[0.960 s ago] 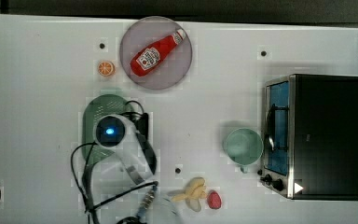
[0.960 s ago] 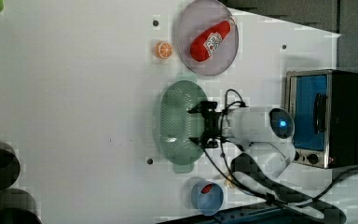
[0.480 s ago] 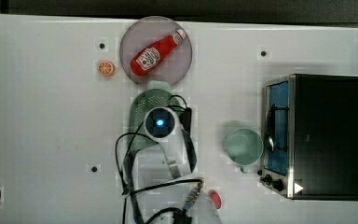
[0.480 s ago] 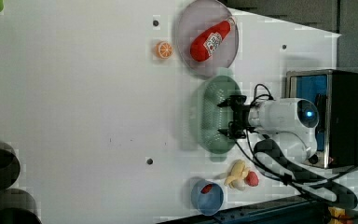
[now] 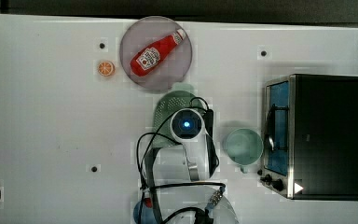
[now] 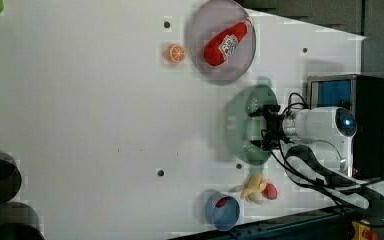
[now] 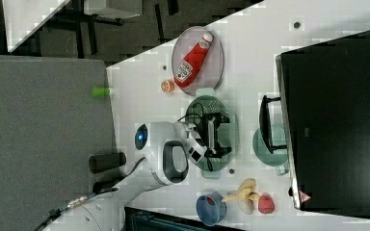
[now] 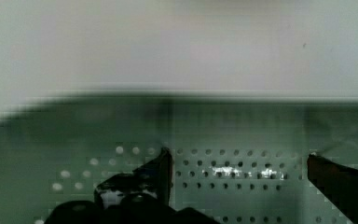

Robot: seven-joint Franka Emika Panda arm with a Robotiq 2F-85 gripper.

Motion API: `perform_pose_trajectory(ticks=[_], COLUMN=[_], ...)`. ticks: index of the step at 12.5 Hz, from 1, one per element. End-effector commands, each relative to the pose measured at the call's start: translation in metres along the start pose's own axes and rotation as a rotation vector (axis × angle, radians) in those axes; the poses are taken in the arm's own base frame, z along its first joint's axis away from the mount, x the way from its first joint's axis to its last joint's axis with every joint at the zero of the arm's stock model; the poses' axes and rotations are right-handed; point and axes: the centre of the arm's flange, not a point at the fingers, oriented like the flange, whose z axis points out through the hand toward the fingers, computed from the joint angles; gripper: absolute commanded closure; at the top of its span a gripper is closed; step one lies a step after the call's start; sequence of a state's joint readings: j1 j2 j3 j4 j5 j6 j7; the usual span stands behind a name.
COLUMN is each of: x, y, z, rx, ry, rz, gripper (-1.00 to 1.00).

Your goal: Drag strainer left to right.

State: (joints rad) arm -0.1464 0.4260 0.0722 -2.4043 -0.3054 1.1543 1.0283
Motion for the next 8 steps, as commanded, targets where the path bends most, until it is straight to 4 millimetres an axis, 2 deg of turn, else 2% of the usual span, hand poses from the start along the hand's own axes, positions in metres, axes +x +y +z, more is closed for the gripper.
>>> perform_pose_trajectory(ticks=[1,5,8], x=[0.033,0.064,0.055], y=[-0.010,-0.008,-0.011], z=[-0.015,-0.012,-0.026], rx=[0.045,0.049,0.073], ry=[0.020,0.038,0.041], rz=[-0.037,-0.049,-0.227], gripper=[-1.00,-1.00,-1.00])
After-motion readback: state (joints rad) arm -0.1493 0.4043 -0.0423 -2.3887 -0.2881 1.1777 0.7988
